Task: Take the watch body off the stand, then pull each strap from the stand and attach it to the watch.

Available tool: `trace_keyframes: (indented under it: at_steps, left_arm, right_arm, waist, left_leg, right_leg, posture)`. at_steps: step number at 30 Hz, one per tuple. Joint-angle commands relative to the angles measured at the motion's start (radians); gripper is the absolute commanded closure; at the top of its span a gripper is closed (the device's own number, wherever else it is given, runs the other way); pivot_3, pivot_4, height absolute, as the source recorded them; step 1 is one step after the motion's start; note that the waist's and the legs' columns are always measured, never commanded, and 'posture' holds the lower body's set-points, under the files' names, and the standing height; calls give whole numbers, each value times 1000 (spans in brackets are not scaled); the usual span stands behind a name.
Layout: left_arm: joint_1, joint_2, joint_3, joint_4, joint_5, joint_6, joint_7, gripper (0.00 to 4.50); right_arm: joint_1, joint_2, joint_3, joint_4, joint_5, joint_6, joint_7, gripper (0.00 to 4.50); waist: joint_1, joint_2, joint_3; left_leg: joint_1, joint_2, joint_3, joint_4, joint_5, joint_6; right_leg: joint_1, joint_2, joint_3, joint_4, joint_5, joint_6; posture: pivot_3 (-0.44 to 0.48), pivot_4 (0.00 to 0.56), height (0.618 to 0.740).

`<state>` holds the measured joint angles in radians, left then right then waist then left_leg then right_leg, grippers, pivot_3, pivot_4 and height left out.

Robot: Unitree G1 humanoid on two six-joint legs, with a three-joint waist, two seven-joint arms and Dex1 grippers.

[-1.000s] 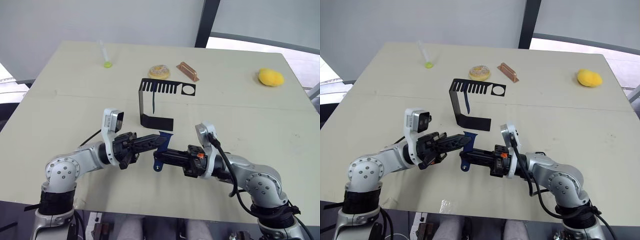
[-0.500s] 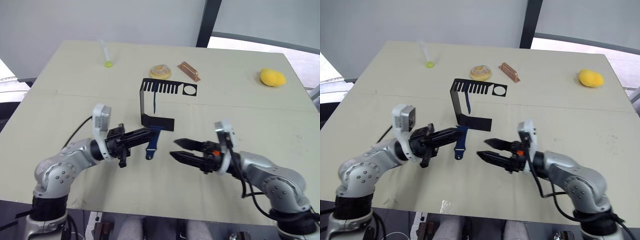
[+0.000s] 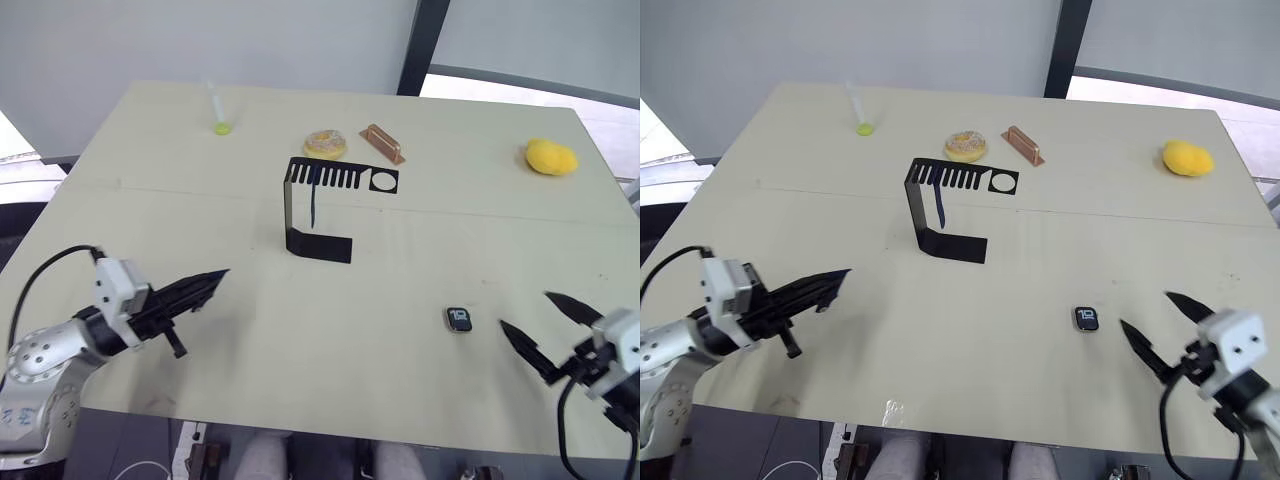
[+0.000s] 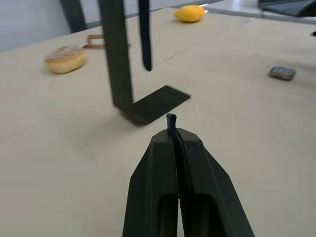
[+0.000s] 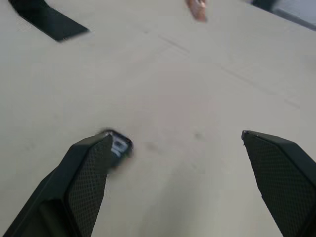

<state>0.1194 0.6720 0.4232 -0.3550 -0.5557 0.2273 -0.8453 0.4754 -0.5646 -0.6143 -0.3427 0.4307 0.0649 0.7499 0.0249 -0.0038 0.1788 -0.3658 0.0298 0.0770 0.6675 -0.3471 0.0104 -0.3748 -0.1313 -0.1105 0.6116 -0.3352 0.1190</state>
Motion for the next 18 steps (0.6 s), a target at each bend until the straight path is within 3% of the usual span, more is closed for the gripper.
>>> trace_keyframes:
  at_steps: [1, 7, 12, 18]
  left_arm:
    - [37, -11, 67, 4, 19, -49, 22, 4500]
    - [61, -2, 148, 22, -10, -34, 44, 4500]
    - [-7, 16, 58, 16, -5, -23, -1, 4500]
    - [-140, 59, -101, 7, -7, -9, -110, 4500]
  right_arm:
    - [61, 38, -97, 89, -27, -93, -20, 81]
    - [103, 82, -152, 165, -6, -135, -30, 81]
    - [65, 114, -91, 133, 2, -126, -51, 81]
    - [42, 153, 33, -77, -6, 15, -155, 81]
  waist:
    - [-1, 0, 0]
    - [-11, 1, -1]
    - [-16, 2, -1]
    - [-22, 3, -2]
  left_leg:
    - [0, 0, 0, 0, 0, 0]
    - [3, 1, 1, -3, -1, -1]
    - [6, 2, 2, -4, -1, -1]
    - [6, 1, 2, -4, -1, -2]
  right_leg:
    - [0, 0, 0, 0, 0, 0]
    - [0, -2, 7, 0, 0, -1]
    - [2, -2, 8, 1, 0, -1]
    - [2, -2, 8, 2, 0, -1]
  posture:
    - [0, 150, 740]
    - [0, 150, 740]
    - [0, 150, 740]
    - [0, 150, 740]
